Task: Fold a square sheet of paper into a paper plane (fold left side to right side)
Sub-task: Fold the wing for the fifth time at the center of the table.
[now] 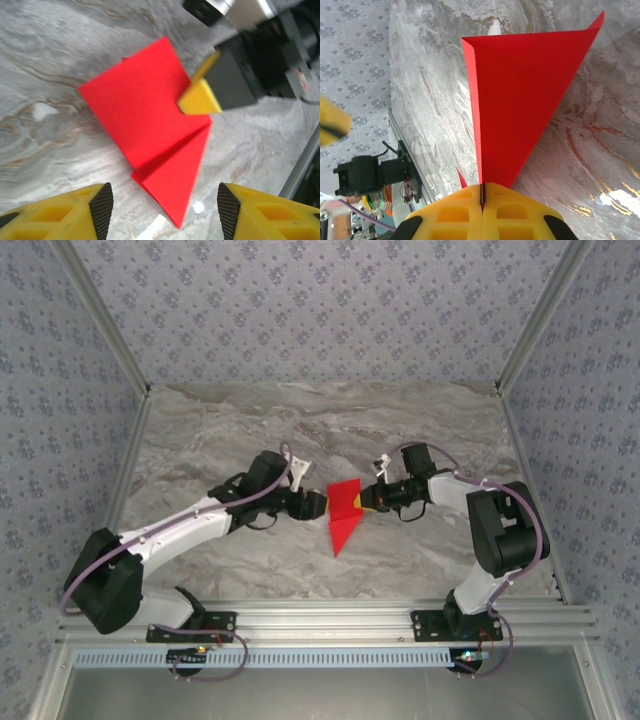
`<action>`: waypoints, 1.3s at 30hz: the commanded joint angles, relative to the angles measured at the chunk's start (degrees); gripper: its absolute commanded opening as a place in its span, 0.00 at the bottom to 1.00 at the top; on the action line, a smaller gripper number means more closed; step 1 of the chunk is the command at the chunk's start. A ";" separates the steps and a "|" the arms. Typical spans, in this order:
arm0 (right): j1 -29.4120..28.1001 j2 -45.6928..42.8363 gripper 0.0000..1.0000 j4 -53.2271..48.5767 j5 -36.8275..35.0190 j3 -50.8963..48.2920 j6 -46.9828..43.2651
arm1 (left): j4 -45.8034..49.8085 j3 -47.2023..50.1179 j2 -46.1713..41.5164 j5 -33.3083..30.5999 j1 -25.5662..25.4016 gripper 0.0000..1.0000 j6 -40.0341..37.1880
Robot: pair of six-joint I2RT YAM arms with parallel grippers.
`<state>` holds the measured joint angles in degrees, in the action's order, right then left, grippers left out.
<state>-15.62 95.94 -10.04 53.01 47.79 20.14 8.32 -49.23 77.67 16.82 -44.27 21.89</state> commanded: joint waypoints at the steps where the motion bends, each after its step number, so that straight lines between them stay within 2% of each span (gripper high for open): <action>1: -0.93 0.79 0.00 -4.40 -4.07 2.39 4.96 | 6.74 -2.05 1.08 -6.51 -5.08 0.59 -1.35; 6: -1.36 2.25 0.00 -4.62 -5.11 3.26 8.18 | 9.69 -8.89 12.00 -10.62 -13.78 0.56 0.91; 12: -1.78 2.93 0.00 -4.58 -6.08 3.41 9.47 | 16.99 -18.95 22.79 -20.83 -18.31 0.55 3.39; 17: -1.87 3.58 0.00 -4.27 -6.08 3.40 9.85 | 21.10 -22.69 26.73 -25.37 -19.54 0.55 4.32; 21: -1.92 3.82 0.00 -4.16 -6.05 3.46 10.05 | 22.68 -23.69 28.55 -27.28 -19.98 0.51 5.08; 30: -2.04 4.66 0.00 -4.04 -5.96 3.79 10.33 | 23.55 -24.02 31.26 -29.00 -20.25 0.45 5.03; 39: -2.48 4.96 0.00 -3.84 -6.08 4.13 11.24 | 24.82 -25.38 33.30 -31.40 -21.49 0.46 4.04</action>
<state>-17.63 99.70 -12.69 46.26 50.24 30.50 30.92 -72.66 109.97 -12.69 -65.19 26.39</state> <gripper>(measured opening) 0.026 0.464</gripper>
